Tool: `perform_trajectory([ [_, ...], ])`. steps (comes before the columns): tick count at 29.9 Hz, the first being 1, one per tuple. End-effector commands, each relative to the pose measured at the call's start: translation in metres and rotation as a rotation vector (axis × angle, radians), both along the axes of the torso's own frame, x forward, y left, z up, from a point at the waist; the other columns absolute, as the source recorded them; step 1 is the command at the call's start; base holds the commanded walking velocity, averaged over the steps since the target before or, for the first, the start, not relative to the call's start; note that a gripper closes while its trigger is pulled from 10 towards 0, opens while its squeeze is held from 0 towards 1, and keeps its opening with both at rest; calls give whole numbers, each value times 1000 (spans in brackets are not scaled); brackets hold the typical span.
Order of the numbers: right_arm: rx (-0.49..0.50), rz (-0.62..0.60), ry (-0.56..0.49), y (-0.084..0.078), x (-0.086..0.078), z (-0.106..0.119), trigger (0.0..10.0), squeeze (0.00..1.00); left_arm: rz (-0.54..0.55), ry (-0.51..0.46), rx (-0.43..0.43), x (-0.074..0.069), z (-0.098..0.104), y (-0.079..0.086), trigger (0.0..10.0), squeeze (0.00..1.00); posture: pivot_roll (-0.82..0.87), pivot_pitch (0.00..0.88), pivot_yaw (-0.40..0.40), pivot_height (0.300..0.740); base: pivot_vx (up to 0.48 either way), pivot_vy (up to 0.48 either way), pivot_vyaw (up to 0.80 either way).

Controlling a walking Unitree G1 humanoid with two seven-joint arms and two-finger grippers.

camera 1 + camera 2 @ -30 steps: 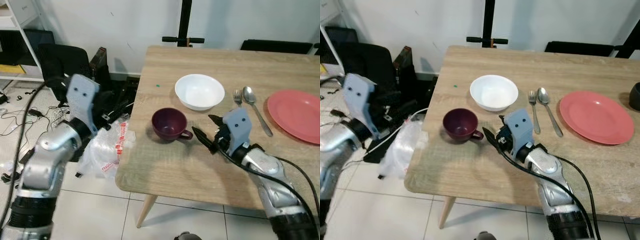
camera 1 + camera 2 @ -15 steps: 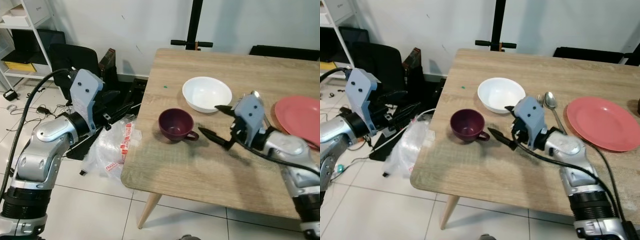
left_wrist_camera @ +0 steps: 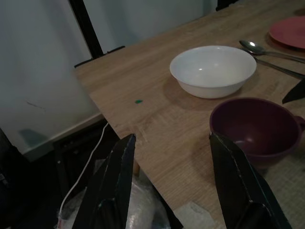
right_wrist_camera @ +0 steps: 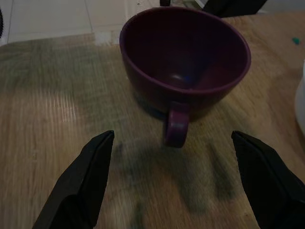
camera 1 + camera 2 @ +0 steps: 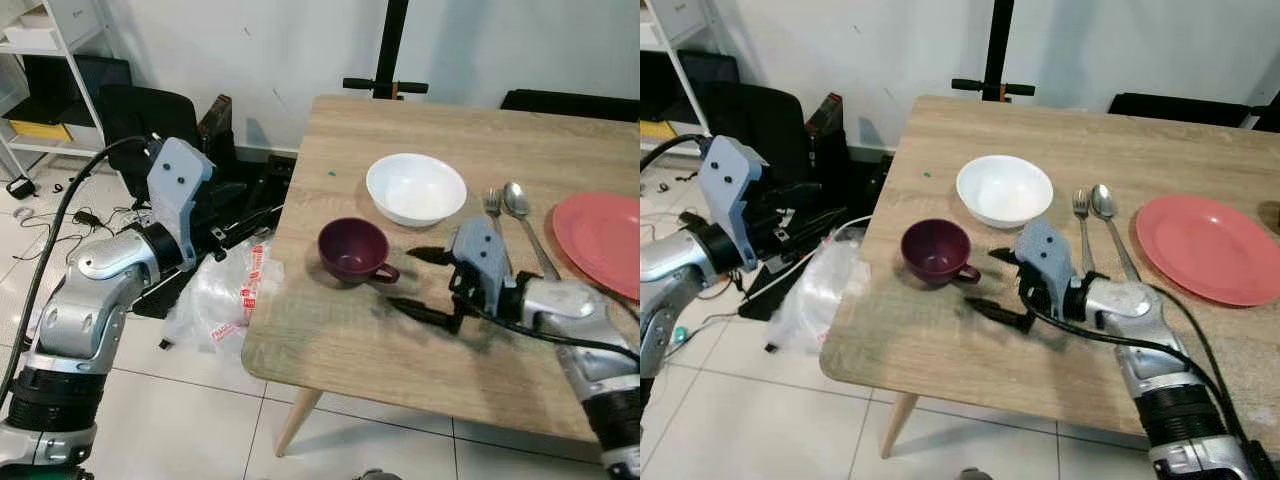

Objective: Setting the table

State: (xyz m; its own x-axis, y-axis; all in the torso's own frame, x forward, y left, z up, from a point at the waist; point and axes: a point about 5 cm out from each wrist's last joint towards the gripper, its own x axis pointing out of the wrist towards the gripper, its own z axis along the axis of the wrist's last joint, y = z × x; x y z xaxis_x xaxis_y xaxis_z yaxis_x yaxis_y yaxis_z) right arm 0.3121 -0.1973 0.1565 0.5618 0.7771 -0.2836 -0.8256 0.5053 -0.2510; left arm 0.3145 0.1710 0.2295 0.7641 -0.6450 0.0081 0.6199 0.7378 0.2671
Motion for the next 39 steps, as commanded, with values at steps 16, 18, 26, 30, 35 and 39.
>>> perform_trajectory([
  [16, 72, -23, 49, 20, 22, -15, 7529, 0, -185, 116, 52, -25, -12, -4, 10000, 0, -58, 16, 45, 740, 0, 0, 0],
  [18, 71, -31, 49, 18, 23, -15, 7608, 0, -223, 136, 69, -29, -13, -4, 10000, 0, -57, 17, 45, 740, 0, 0, 0],
  [26, 72, -43, 47, 15, 26, -16, 2196, 0, -243, 145, 87, -32, -14, -3, 10000, 0, -58, 16, 47, 740, 0, 0, 0],
  [30, 79, -41, 43, 15, 28, -14, 0, 0, -258, 172, 114, -34, -20, -3, 10000, 0, -59, 15, 49, 740, 0, 0, 0],
  [35, 97, -34, 43, 14, 29, -12, 0, 0, -274, 222, 170, -42, -32, 4, 10000, 0, -58, 11, 52, 740, 0, 0, 0],
  [39, 104, -34, 40, 14, 30, -11, 0, 0, -269, 231, 172, -43, -33, 5, 10000, 0, -58, 11, 52, 740, 0, 0, 0],
])
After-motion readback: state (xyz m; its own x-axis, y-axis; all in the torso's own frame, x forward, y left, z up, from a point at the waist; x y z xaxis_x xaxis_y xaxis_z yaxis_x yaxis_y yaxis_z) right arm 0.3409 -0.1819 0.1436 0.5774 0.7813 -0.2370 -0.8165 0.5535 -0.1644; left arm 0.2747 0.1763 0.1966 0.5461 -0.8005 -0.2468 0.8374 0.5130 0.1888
